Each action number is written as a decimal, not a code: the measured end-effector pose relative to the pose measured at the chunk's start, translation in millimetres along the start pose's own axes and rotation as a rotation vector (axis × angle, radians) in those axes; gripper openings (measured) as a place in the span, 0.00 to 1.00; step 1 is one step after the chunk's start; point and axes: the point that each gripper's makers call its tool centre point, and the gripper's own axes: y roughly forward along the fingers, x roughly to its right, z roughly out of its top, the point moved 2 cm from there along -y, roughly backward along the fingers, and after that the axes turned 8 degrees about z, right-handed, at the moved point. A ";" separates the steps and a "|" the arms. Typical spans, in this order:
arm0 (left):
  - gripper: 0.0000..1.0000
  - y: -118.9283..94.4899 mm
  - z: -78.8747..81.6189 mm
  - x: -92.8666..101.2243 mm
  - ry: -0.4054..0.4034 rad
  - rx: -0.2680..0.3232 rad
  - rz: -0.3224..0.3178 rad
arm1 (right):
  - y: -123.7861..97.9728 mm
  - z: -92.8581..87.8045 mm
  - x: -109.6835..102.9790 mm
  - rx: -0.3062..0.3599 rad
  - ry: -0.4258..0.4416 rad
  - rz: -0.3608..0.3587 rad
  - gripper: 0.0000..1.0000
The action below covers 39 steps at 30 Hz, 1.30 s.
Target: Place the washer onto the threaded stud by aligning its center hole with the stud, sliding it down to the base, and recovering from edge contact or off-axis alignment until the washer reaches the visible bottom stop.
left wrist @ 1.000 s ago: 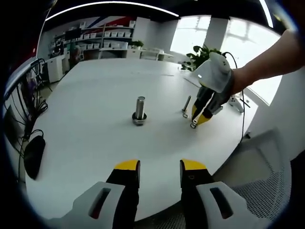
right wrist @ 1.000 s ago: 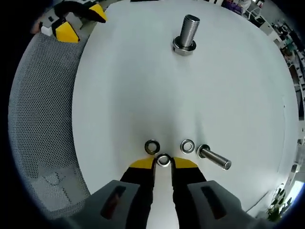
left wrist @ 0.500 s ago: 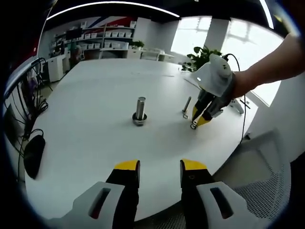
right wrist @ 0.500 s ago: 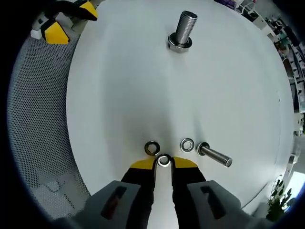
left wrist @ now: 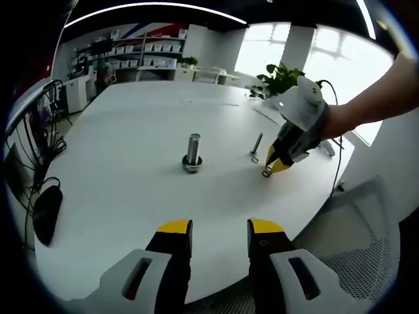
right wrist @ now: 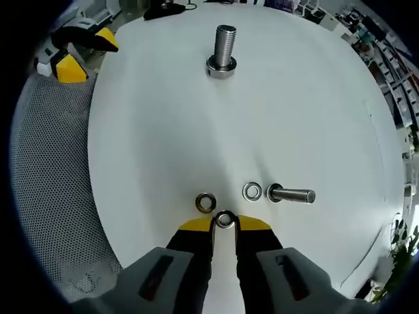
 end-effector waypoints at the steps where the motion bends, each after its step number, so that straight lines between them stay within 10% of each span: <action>1: 0.31 -0.2 0.2 0.0 -0.001 0.000 0.000 | 0.2 -0.1 0.6 0.004 0.019 0.003 0.15; 39: 0.31 0.6 -1.4 -1.3 0.006 -0.009 0.008 | -61.4 18.3 35.5 0.230 0.062 -0.116 0.14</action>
